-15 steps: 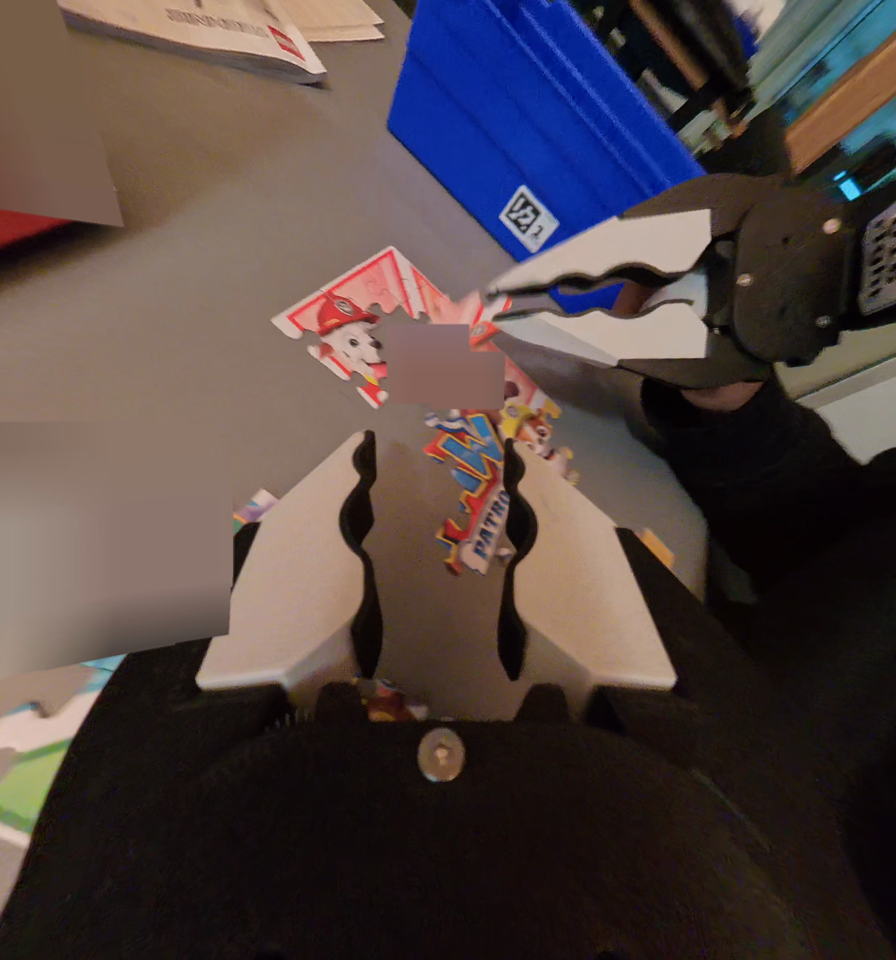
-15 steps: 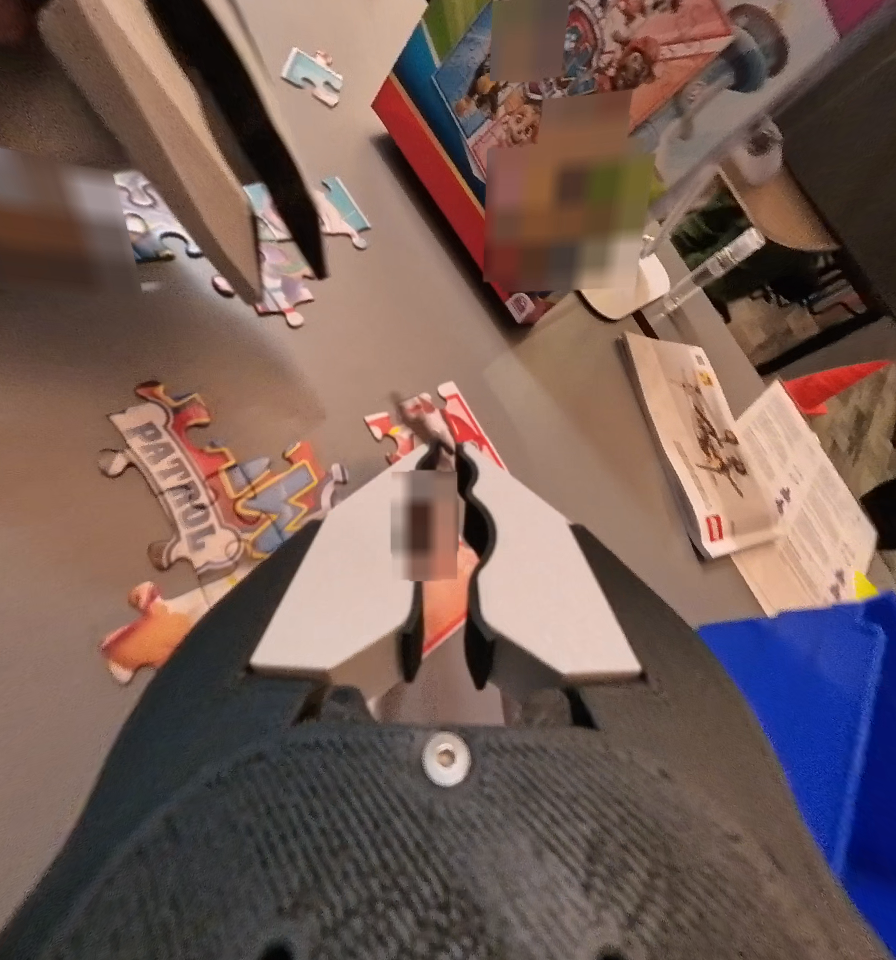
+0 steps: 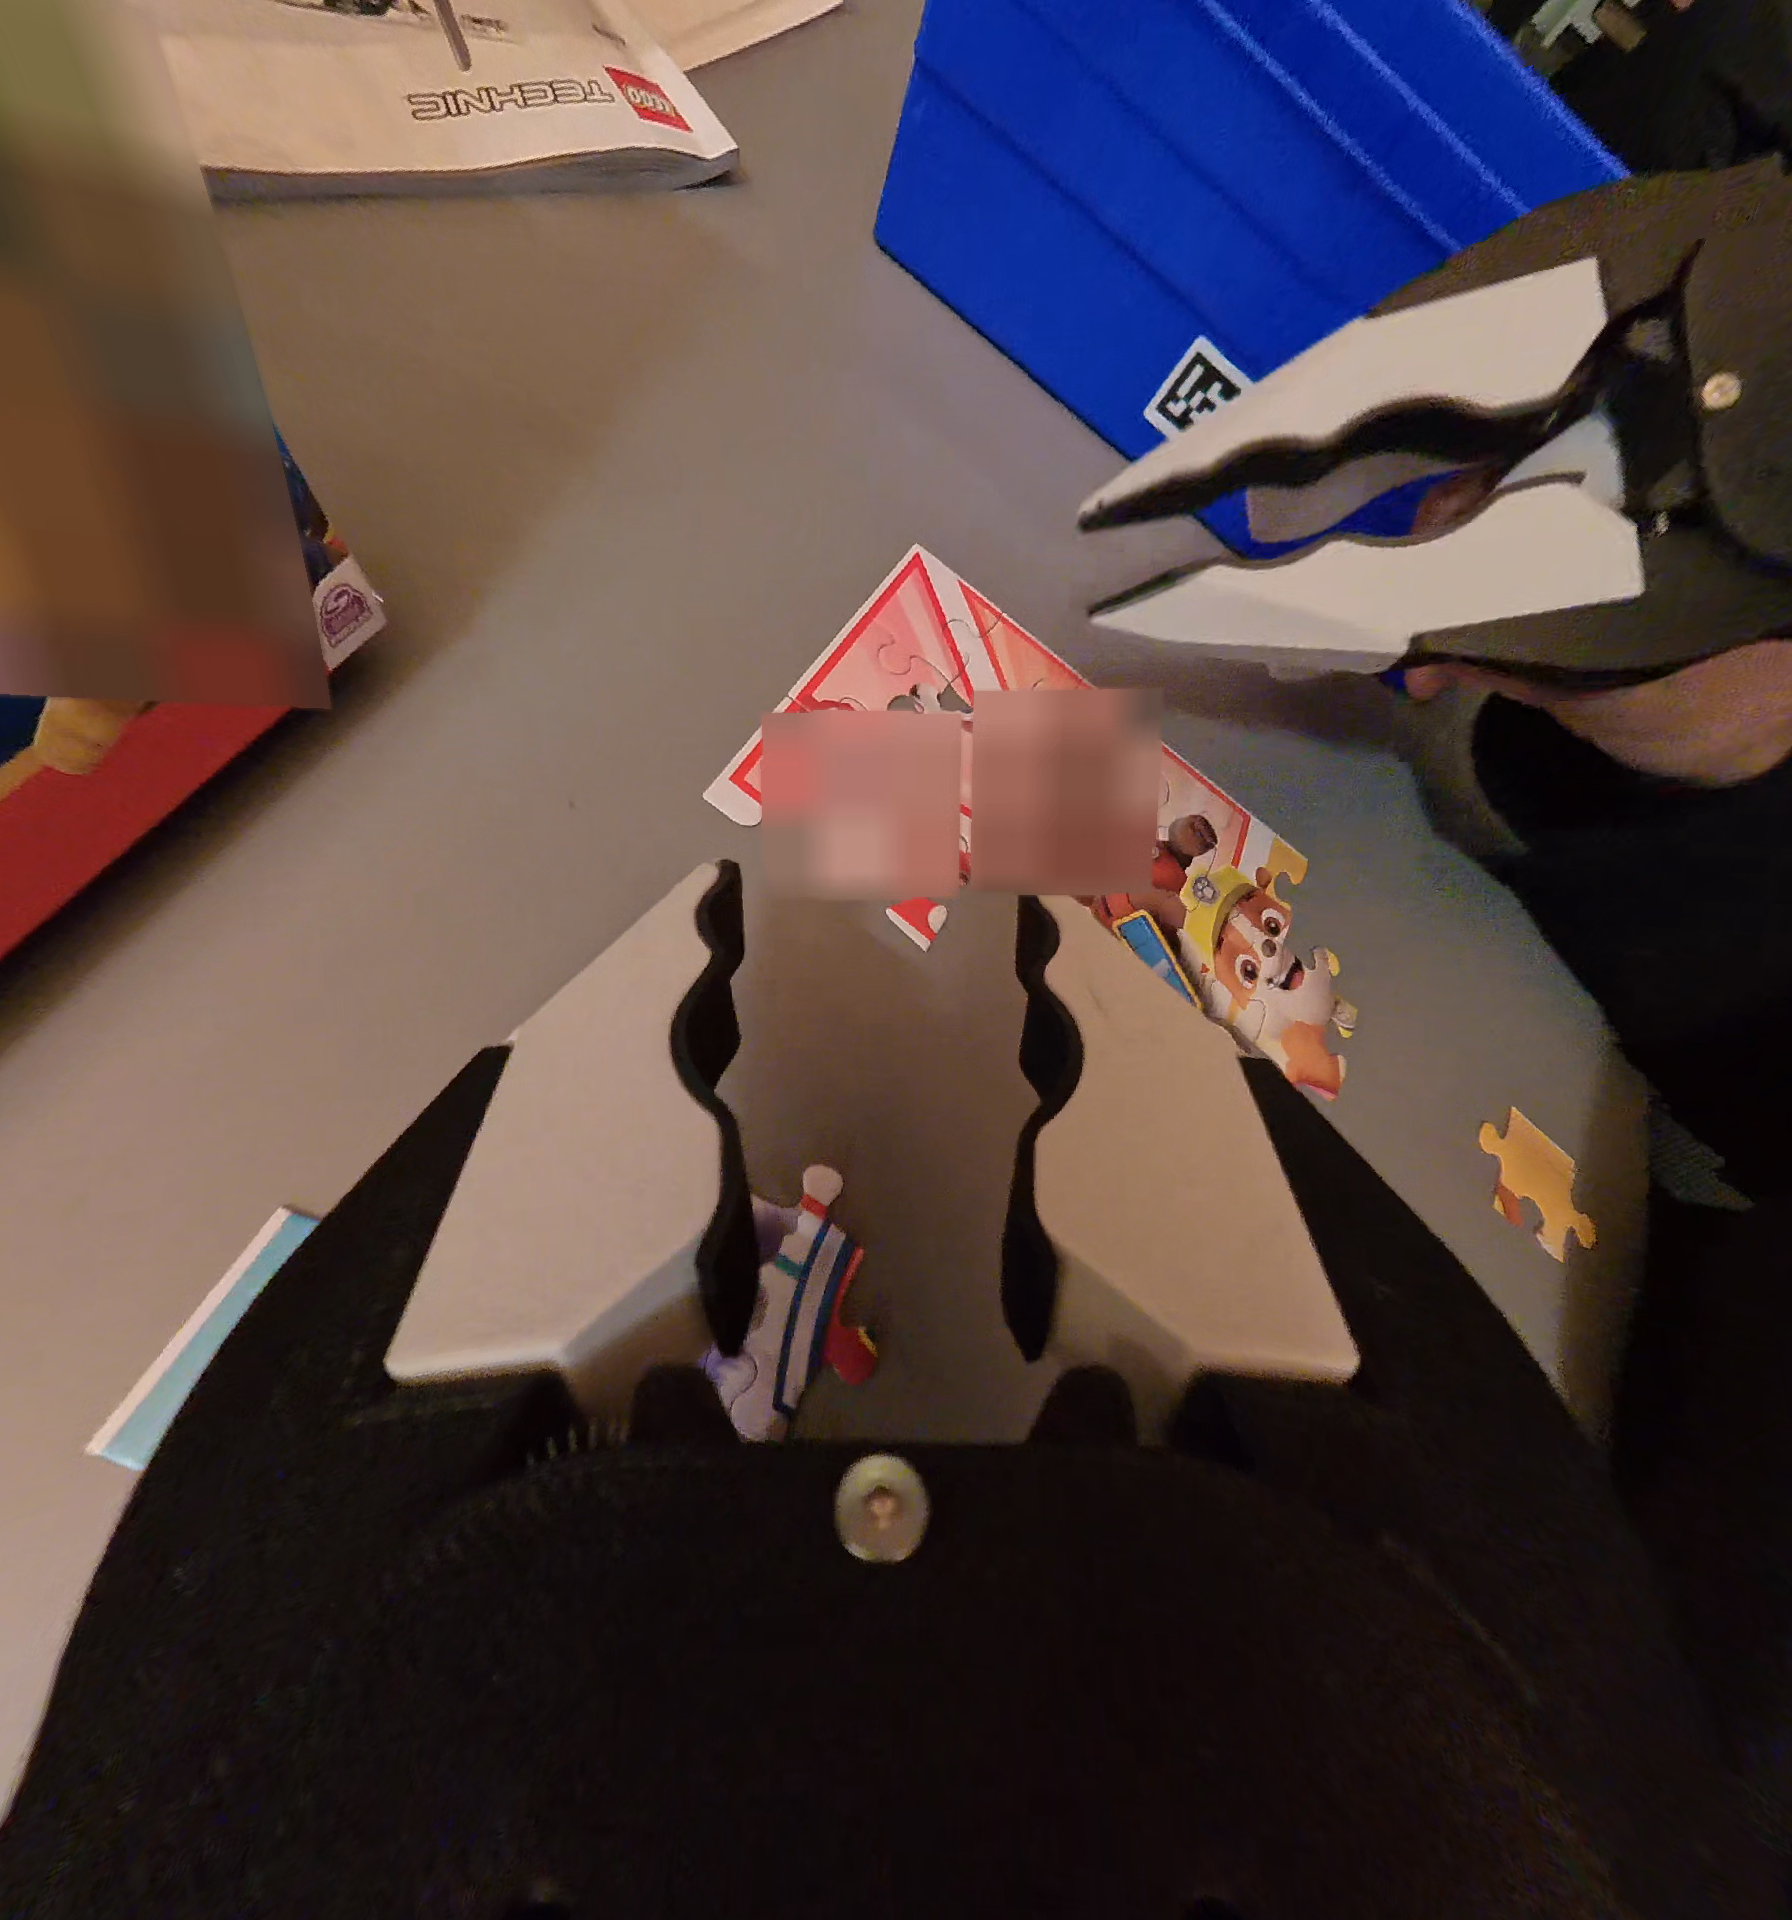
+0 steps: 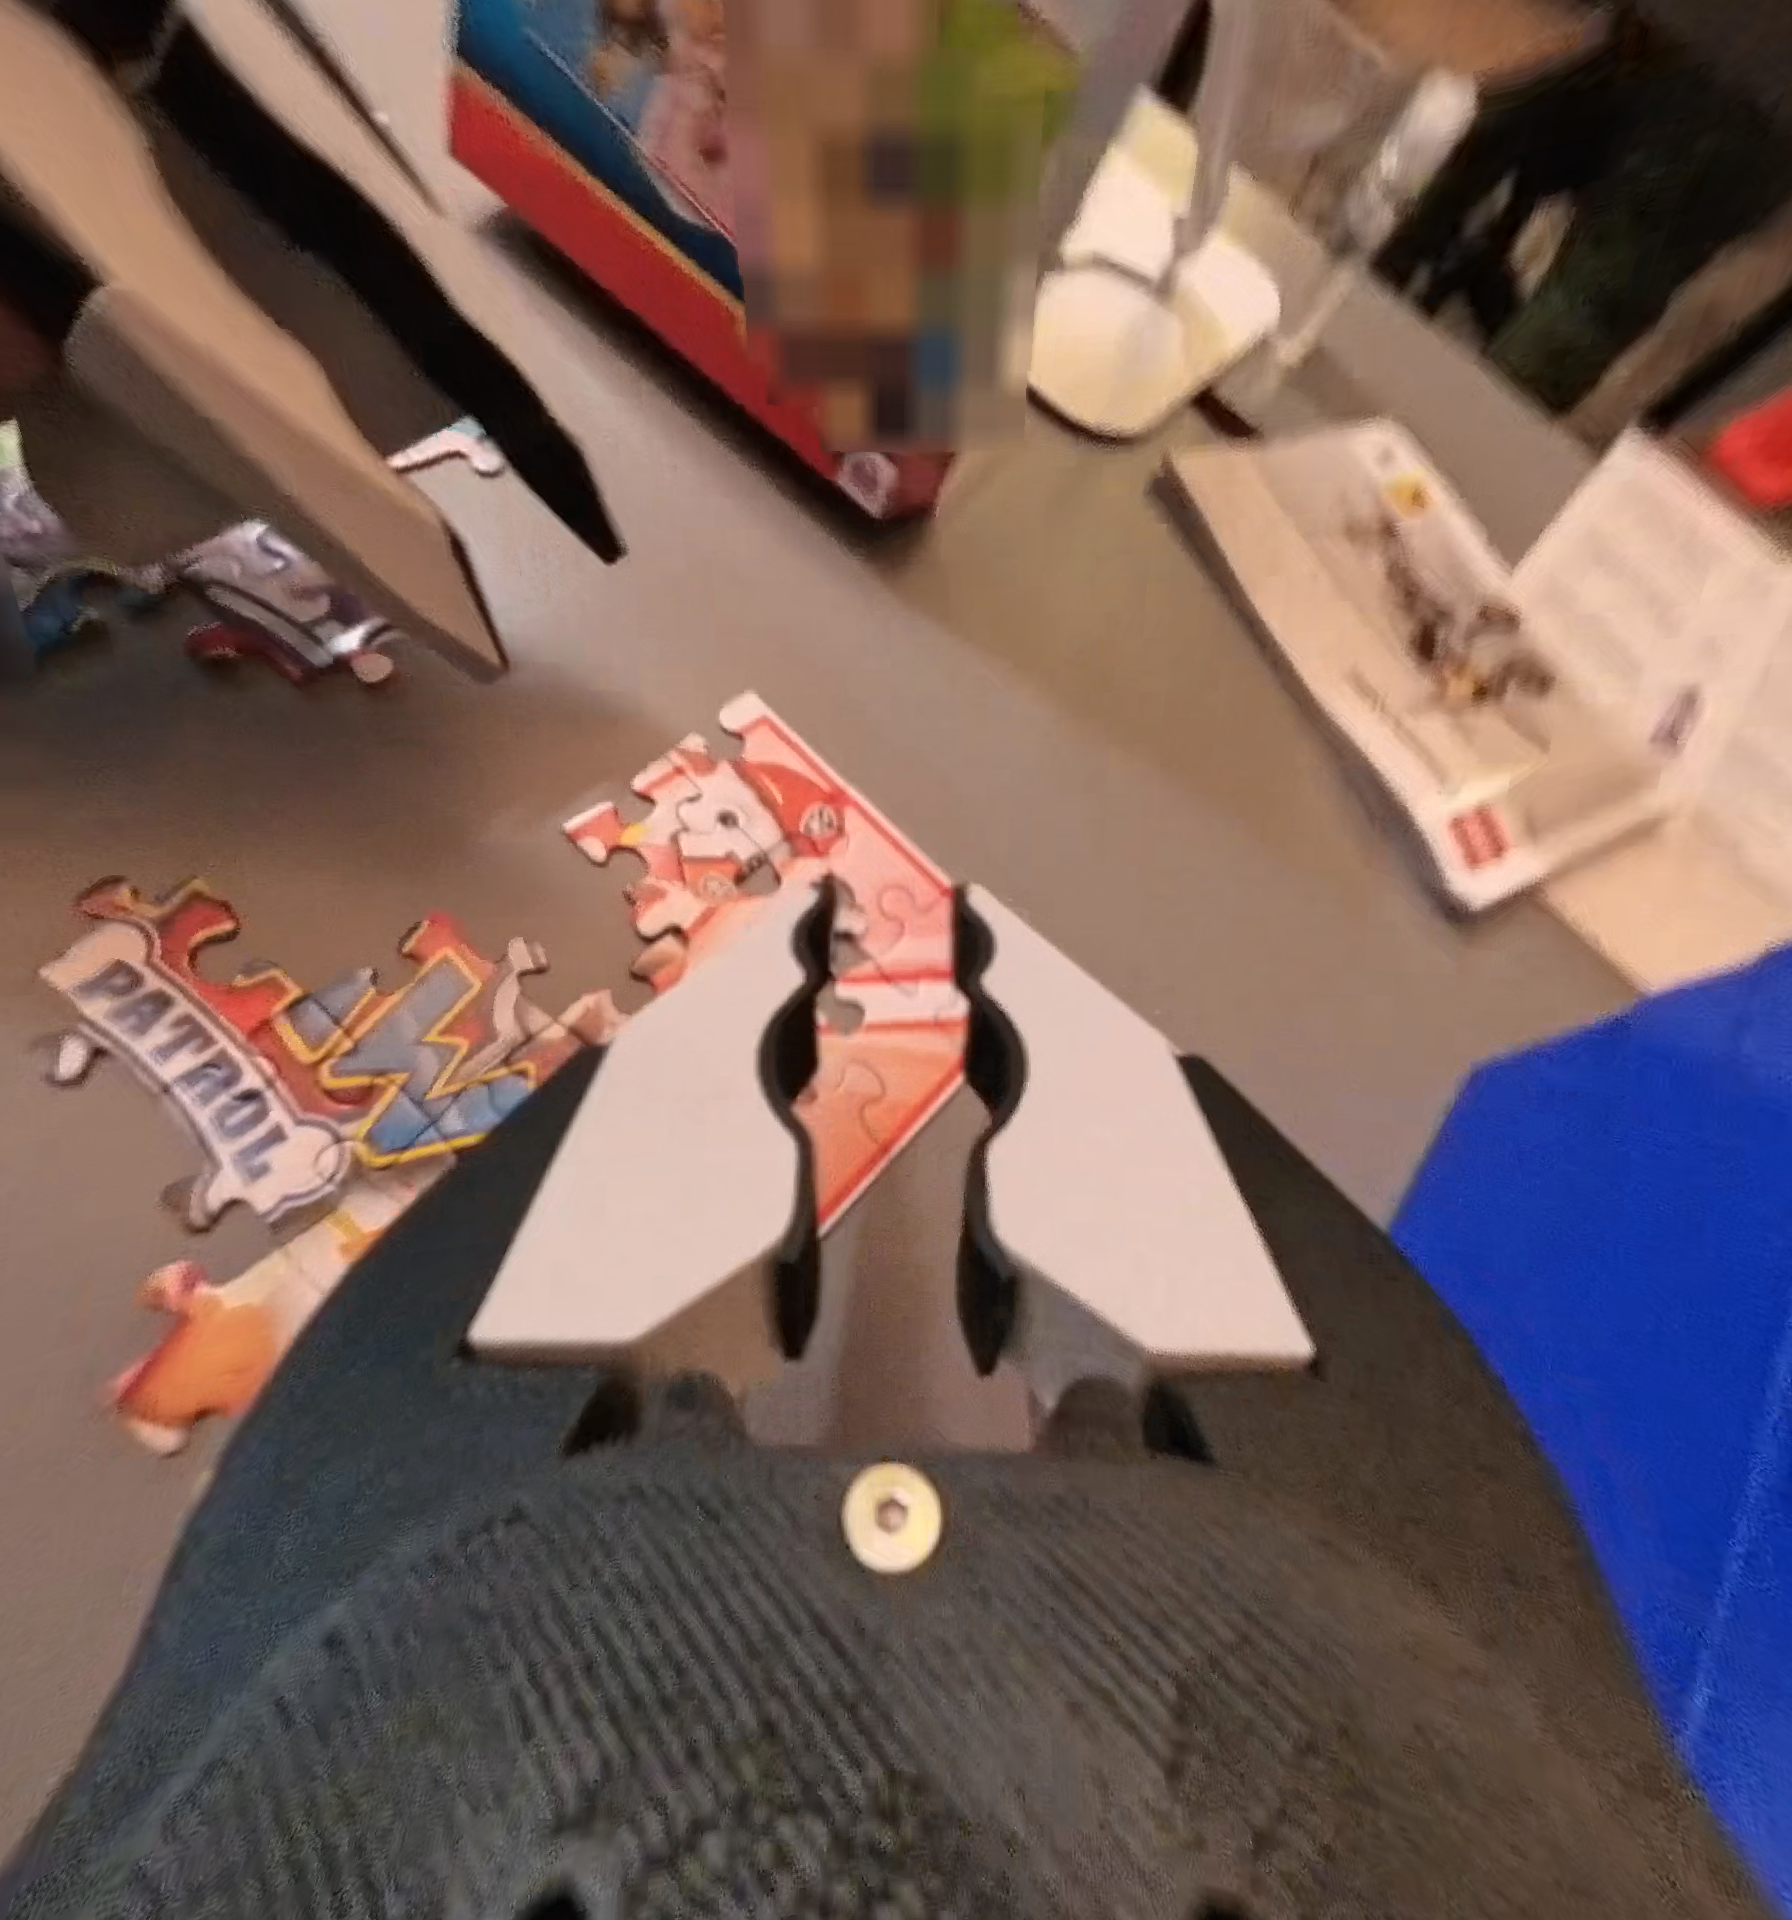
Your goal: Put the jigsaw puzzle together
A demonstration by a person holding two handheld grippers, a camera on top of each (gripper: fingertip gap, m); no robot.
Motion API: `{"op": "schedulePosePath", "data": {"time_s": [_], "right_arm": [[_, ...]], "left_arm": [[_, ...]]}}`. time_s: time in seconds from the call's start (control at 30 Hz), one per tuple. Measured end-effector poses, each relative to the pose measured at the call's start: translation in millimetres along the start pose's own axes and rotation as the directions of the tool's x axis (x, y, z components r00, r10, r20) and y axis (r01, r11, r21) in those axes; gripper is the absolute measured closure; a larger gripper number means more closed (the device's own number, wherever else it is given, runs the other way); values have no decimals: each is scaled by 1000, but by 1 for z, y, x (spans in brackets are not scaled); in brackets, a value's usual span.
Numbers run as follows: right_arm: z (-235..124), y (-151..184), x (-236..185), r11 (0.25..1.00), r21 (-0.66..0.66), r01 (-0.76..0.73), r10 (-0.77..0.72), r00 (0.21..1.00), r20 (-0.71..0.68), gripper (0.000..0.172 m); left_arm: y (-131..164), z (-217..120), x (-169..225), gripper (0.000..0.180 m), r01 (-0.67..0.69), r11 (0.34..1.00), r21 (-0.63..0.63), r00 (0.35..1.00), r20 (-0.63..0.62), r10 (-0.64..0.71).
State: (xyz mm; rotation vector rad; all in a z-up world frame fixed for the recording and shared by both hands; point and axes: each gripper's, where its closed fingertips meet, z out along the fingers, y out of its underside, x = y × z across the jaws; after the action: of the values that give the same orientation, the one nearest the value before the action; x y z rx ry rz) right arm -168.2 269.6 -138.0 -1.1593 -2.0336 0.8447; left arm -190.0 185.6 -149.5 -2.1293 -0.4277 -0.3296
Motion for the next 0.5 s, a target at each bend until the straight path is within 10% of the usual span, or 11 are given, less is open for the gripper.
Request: {"op": "schedulePosePath", "data": {"time_s": [0.2,0.5], "right_arm": [[12,18,-26,963,-59,-264,270,953,140,121],[39,28,-38,971,-168,-171,190,976,105,108]], "left_arm": [[2,7,5,132,7,1000,-1,999,-32,-7],[5,5,4,134,-4,1000,-7,1000,-10,4]]}}
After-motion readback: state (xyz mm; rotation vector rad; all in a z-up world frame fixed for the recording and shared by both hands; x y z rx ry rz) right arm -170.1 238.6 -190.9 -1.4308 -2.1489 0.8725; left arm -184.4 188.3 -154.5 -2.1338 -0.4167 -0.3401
